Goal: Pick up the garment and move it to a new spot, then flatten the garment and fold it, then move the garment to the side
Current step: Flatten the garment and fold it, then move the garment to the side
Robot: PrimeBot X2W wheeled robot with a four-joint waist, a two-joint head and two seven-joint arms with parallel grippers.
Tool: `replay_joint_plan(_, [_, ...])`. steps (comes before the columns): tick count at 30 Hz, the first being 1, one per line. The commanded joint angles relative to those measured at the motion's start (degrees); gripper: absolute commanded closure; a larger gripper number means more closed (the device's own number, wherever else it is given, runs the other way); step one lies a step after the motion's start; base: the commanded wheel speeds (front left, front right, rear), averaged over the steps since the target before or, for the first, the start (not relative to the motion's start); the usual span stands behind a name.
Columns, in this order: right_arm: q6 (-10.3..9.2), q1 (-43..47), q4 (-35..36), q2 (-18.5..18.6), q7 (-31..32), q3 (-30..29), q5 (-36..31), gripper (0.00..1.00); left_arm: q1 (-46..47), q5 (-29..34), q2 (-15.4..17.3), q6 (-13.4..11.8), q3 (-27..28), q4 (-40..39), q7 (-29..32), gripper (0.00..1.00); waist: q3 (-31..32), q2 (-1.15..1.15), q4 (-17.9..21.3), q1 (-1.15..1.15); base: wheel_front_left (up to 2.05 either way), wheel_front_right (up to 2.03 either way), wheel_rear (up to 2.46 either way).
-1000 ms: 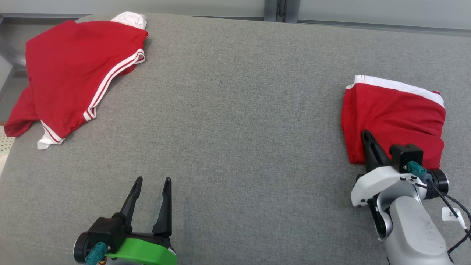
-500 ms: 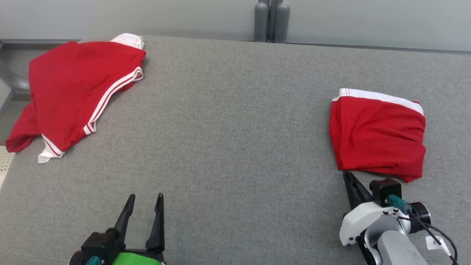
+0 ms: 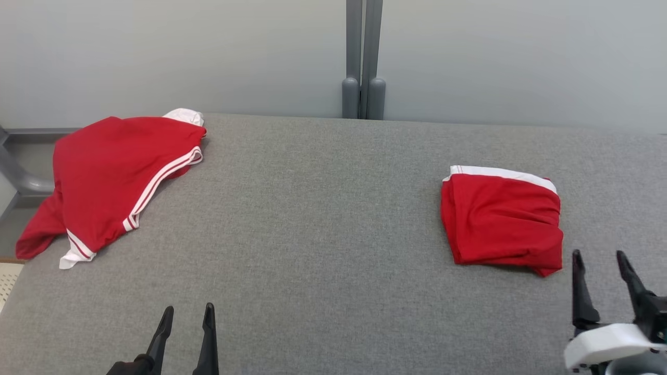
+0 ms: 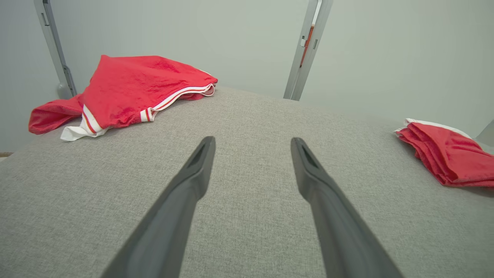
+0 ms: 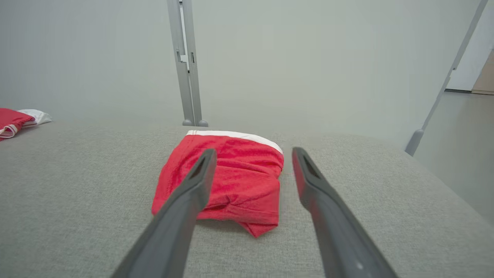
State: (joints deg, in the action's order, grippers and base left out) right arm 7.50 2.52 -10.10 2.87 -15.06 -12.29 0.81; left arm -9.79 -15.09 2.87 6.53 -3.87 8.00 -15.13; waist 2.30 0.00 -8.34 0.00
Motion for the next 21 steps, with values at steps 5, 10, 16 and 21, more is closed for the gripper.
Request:
replay_joint_plan(5, [-0.02, 4.69, 2.46, 0.29, -0.16, -5.71, 0.61, 0.0, -1.78, -0.47, 0.08, -0.42, -0.17, -0.9, -0.01, 0.0, 1.95, 0.0, 1.11, 0.0, 0.0, 0.0, 0.0])
replay_joint_plan(10, [-0.04, 6.87, 0.66, 0.79, -0.16, -6.41, 2.02, 0.0, -2.47, 0.37, 0.08, -0.18, 0.34, -1.14, -0.01, 0.0, 2.27, 0.0, 1.42, 0.0, 0.0, 0.0, 0.0])
replay_joint_plan(16, [-0.04, 7.07, -0.59, 1.36, -0.16, -5.67, 2.79, 0.0, -2.59, 0.75, 0.08, -0.04, 1.12, -1.29, -0.01, 0.0, 2.44, 0.0, 1.62, 0.0, 0.0, 0.0, 0.0])
replay_joint_plan(21, [-0.04, 6.37, -0.78, 1.82, -0.16, -4.69, 3.13, 0.0, -2.18, 1.43, 0.08, 0.46, 0.46, -1.3, -0.01, 0.0, 2.18, 0.0, 1.67, 0.0, 0.0, 0.0, 0.0])
